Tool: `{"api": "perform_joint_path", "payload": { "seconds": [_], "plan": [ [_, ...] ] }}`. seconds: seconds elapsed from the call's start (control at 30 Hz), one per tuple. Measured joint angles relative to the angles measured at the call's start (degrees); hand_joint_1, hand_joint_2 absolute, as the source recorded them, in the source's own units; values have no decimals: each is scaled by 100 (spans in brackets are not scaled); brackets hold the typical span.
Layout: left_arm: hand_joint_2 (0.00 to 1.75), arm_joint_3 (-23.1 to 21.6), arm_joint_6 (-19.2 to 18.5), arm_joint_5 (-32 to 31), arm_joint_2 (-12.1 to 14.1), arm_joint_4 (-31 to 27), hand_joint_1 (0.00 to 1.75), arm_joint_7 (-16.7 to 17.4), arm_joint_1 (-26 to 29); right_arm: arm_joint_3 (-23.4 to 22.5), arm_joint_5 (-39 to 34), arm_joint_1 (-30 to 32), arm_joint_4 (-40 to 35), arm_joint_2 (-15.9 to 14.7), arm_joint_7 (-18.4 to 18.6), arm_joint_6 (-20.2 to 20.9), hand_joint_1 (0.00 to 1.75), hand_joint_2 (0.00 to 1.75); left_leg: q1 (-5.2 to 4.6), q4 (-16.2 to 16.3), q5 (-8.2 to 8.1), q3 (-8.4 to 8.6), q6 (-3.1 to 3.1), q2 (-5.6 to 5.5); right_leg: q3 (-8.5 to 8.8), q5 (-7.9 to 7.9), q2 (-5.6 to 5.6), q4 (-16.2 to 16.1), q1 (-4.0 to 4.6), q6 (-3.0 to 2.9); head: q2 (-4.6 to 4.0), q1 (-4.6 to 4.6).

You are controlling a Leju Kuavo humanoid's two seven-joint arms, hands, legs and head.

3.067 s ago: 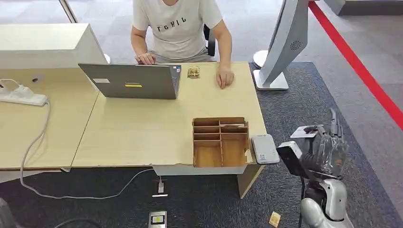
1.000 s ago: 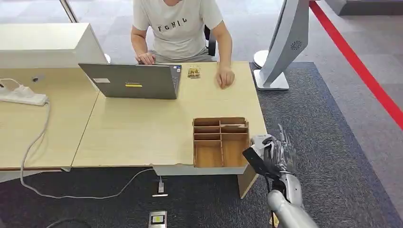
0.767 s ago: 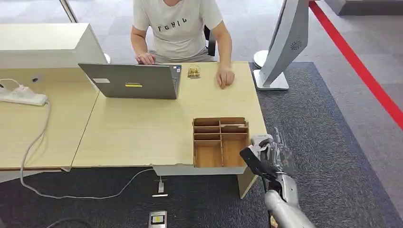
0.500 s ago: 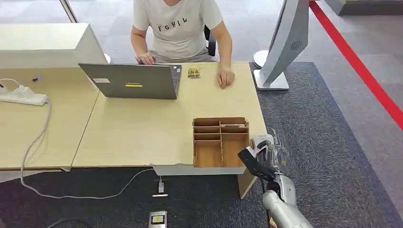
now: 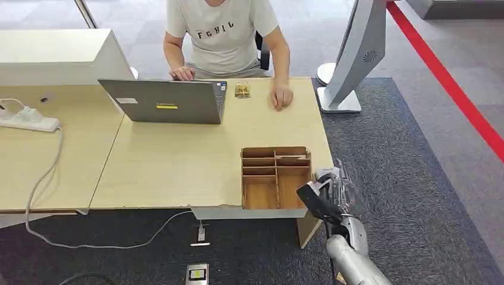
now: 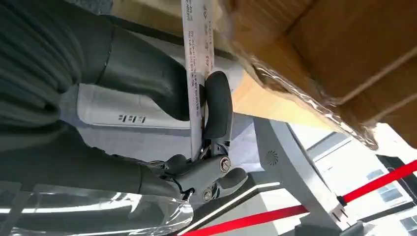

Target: Pass the card to the sensor for recognition and then transmit it.

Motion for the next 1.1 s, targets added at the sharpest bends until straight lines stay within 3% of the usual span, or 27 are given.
{"api": "perform_joint_path", "payload": {
  "seconds": [0.13,0.5,0.53,0.57,0.6,0.67,1.1],
  "plan": [
    [175,2,0,83,0,0,0,2,-6,22,-315,2,-329,124,-109,65,175,175,1,0,0,3,0,0,0,0,0,1,1,0,0,0],
    [175,7,0,96,0,0,0,0,-5,33,-356,8,-382,131,-102,85,175,175,1,0,0,2,0,0,0,0,0,1,1,0,0,-2],
    [175,9,0,111,0,0,0,0,-7,61,-432,16,-511,157,-94,135,175,175,1,0,0,2,0,0,1,0,0,1,1,0,0,0],
    [175,11,0,249,9,0,0,0,-9,351,-647,58,-1174,223,37,147,175,175,0,0,0,3,0,1,0,0,0,1,0,0,0,0],
    [175,9,0,317,50,0,0,0,-13,582,-342,-30,-1475,221,276,4,175,175,0,0,0,4,0,2,0,0,1,1,0,0,0,0],
    [175,7,0,354,70,0,0,0,-13,642,-194,-91,-1571,223,396,-2,175,175,0,0,1,2,0,1,1,0,0,1,0,0,0,-2],
    [175,-57,-88,507,208,-2,0,0,-34,881,291,-616,-1652,332,582,11,175,175,0,0,1,2,0,1,0,0,0,3,1,0,0,-2]
  ]
}}
